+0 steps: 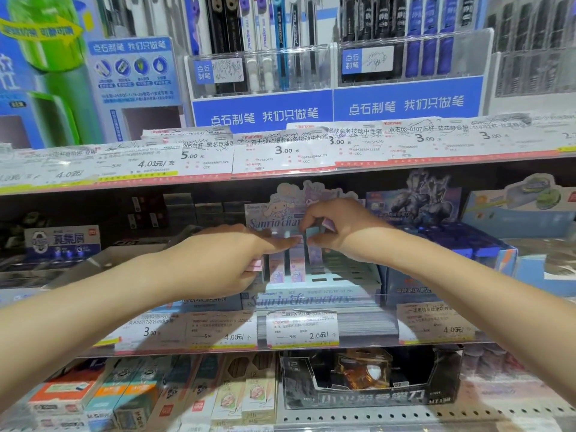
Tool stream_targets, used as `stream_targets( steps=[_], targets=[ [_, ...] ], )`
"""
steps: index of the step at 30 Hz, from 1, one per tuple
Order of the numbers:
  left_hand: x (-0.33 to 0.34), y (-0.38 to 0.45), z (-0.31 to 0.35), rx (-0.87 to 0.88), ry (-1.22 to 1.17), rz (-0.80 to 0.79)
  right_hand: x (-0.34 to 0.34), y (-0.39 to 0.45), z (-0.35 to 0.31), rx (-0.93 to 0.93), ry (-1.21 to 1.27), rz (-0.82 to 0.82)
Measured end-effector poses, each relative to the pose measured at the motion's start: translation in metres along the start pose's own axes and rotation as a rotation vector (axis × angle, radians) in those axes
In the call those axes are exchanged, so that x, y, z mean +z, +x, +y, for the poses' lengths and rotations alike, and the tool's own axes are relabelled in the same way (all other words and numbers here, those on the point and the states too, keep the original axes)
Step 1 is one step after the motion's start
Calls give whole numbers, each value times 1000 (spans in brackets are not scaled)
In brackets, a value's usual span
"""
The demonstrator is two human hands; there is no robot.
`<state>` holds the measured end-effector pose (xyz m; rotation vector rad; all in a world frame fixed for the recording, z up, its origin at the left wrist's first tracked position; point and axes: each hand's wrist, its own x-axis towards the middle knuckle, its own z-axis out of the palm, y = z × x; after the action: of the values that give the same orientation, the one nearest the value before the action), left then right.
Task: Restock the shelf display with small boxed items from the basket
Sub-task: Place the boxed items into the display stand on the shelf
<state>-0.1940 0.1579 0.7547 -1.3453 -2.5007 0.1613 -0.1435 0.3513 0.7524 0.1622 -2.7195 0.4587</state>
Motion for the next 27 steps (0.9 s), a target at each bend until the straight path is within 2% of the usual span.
stream_targets(
  steps=[4,8,15,20,24,25,27],
  targets=[
    [5,1,-5,16,-5,19,-7,-1,2,-24,-188,53],
    [4,2,-5,19,-7,13,-11,-2,1,-24,-140,6],
    [-3,2,-1,17,-7,-33,-8,-4,1,-94,-185,-71],
    [-1,2,1,30,13,-23,-11,-4,0,-71,-239,-164],
    [-1,-1,0,56,31,-4,-21,-4,-2,1,-96,-137],
    [1,-2,0,65,59,25,-22,-3,-2,20,-2,-105],
    [4,-7,7,51,154,100,-23,-3,-4,98,370,-79]
  ],
)
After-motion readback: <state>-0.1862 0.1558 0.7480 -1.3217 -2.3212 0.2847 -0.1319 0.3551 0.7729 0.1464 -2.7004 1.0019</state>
